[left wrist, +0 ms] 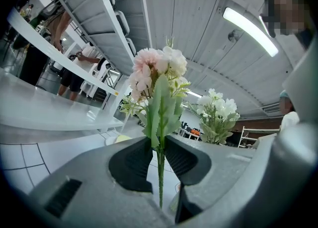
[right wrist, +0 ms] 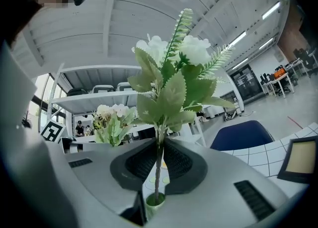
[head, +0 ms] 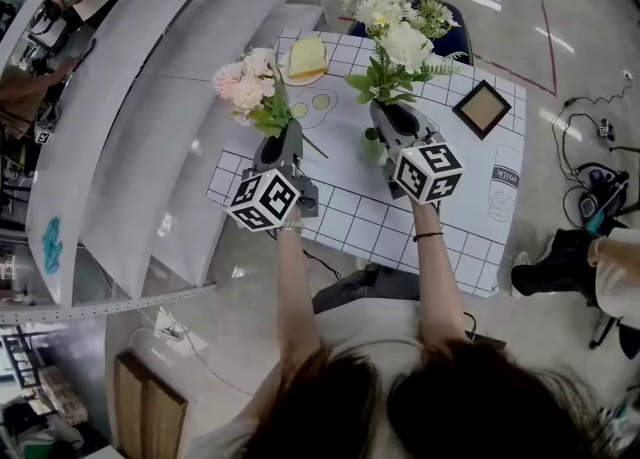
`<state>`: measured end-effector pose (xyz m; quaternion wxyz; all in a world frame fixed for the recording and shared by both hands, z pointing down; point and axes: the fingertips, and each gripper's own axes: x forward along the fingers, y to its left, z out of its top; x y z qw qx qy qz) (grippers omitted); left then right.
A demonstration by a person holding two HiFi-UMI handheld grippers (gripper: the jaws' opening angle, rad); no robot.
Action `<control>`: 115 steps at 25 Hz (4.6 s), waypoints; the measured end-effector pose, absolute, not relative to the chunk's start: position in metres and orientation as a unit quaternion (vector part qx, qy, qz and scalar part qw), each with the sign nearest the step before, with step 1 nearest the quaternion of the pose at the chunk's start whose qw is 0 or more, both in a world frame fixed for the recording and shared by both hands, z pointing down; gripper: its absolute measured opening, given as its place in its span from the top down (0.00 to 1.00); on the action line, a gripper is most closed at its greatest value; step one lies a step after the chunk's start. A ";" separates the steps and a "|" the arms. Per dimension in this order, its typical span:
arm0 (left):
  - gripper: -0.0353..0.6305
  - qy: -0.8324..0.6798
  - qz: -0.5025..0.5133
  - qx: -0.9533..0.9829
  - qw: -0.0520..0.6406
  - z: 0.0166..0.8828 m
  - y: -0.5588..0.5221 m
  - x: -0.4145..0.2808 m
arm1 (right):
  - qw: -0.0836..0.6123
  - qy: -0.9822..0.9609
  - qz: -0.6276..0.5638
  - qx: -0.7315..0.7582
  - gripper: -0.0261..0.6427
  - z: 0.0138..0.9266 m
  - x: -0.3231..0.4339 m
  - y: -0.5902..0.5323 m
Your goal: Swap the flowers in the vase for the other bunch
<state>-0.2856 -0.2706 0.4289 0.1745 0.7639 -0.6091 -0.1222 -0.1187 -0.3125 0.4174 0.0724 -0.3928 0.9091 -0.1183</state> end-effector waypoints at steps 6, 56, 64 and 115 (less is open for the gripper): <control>0.83 -0.607 -0.120 0.765 0.177 0.431 -0.271 -0.283 | 0.064 0.910 -0.119 -0.392 0.90 0.425 -0.119 -0.311; 0.83 -0.599 -0.122 0.765 0.204 0.451 -0.272 -0.269 | -0.038 0.930 -0.120 -0.346 0.90 0.473 -0.121 -0.293; 0.83 -0.594 -0.120 0.768 0.209 0.453 -0.273 -0.264 | -0.053 0.932 -0.120 -0.337 0.90 0.482 -0.125 -0.288; 0.83 -0.601 -0.124 0.758 0.221 0.465 -0.252 -0.263 | -0.040 0.932 -0.132 -0.334 0.79 0.488 -0.123 -0.267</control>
